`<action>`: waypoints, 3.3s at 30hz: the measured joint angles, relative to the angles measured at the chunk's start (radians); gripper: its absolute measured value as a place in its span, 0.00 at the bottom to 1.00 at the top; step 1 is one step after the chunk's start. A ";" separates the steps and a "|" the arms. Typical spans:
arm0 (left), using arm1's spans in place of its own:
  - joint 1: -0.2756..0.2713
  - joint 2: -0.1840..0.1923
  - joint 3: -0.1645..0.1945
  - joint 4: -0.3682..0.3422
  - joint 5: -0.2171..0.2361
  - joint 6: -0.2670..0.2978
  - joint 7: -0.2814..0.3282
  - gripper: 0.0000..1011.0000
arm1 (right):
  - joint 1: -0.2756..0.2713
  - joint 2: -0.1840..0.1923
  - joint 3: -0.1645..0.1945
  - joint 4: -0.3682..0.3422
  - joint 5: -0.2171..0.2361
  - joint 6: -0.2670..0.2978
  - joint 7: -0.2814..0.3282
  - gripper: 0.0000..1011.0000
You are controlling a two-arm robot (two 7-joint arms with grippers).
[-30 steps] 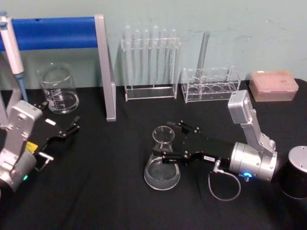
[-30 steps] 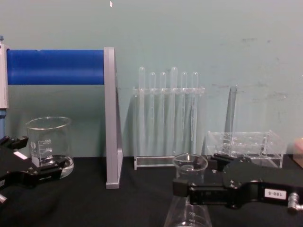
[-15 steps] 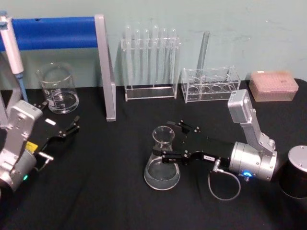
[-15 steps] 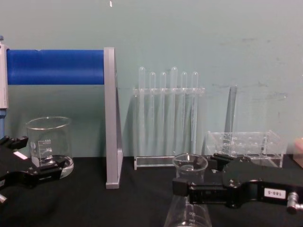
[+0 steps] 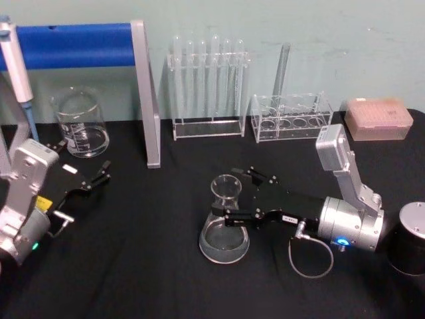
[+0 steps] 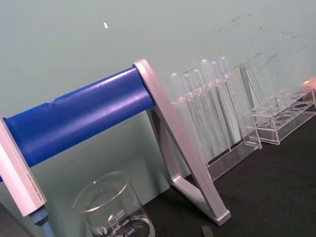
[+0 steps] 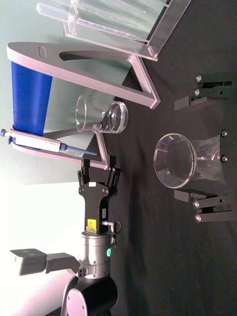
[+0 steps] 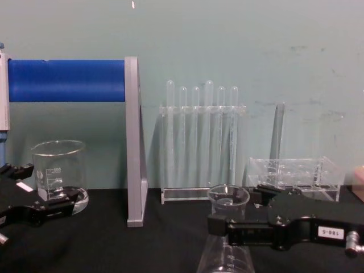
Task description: Grasp the erlenmeyer flask with one hand, shake it three times, then place it back.
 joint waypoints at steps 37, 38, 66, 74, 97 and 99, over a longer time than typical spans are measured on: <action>0.000 0.000 0.000 0.000 0.000 0.000 0.000 0.99 | 0.000 0.000 0.000 -0.001 0.000 0.000 0.000 0.45; 0.000 0.000 0.000 0.000 0.000 0.000 0.000 0.99 | 0.000 0.000 0.000 -0.001 0.000 0.000 0.000 0.45; 0.000 0.000 0.000 0.000 0.000 0.000 0.000 0.99 | -0.138 0.010 0.140 -0.275 0.007 0.035 -0.281 0.45; 0.000 0.000 0.000 0.000 0.000 0.000 0.000 0.99 | -0.222 -0.021 0.193 -0.359 -0.094 0.027 -0.473 0.45; 0.000 0.000 0.000 0.000 0.000 0.000 0.000 0.99 | -0.314 -0.158 0.272 -0.391 -0.214 0.110 -0.725 0.45; 0.000 0.000 0.000 0.000 0.000 0.000 0.000 0.99 | -0.296 -0.167 0.261 -0.377 -0.220 0.112 -0.706 0.45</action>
